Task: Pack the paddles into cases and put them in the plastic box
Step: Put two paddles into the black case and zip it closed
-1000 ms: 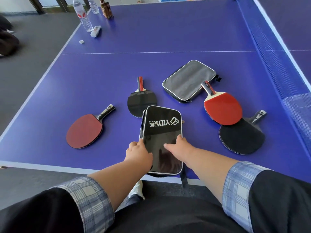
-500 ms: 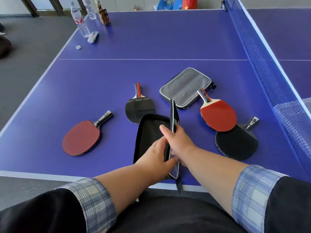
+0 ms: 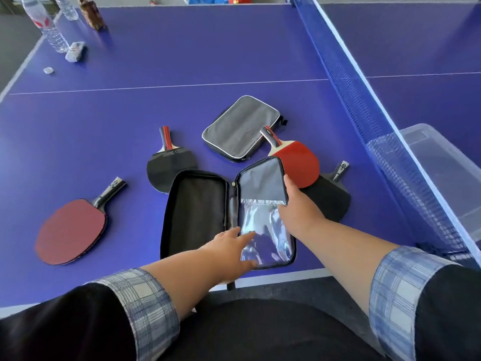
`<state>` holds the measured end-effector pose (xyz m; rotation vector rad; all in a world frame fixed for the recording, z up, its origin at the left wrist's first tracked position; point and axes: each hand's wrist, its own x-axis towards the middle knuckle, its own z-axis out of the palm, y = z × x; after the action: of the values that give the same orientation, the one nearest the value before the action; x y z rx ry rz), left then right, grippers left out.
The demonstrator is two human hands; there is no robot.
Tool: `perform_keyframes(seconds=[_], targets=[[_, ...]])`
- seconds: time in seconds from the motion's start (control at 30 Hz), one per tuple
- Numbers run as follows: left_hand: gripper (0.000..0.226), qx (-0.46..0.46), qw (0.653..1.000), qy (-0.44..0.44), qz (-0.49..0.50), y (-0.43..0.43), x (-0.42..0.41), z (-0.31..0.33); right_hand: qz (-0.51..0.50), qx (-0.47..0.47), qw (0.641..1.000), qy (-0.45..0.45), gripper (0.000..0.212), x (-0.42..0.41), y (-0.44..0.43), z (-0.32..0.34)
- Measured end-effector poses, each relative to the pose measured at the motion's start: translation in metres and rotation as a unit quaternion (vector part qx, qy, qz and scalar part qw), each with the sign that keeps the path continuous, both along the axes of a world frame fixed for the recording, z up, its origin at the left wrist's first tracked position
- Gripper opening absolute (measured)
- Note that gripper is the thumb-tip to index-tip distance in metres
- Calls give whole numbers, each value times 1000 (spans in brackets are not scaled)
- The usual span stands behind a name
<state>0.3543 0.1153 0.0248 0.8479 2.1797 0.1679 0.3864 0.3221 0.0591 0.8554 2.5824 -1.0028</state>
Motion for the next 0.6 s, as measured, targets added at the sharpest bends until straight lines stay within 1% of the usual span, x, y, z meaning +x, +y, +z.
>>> perform_keyframes(seconds=[0.2, 0.27, 0.37, 0.47, 0.53, 0.6], targets=[[69, -55, 993, 13, -106, 10, -9, -10, 19, 31, 996, -87, 77, 3, 10, -37], [67, -88, 986, -1, -142, 13, -18, -10, 35, 47, 989, -134, 82, 2, 3, -46], [68, -125, 970, -12, -210, 21, -31, -9, 55, 67, 981, -174, 81, -2, -10, -57], [70, -126, 958, -14, -257, 23, -42, -10, 52, 63, 977, -196, 82, -5, -17, -59], [70, -111, 960, -18, -258, 23, -53, -12, 35, 48, 979, -194, 82, -7, -17, -58], [66, -77, 967, -9, -241, 27, -68, -12, -1, 33, 985, -171, 80, -9, -15, -54]])
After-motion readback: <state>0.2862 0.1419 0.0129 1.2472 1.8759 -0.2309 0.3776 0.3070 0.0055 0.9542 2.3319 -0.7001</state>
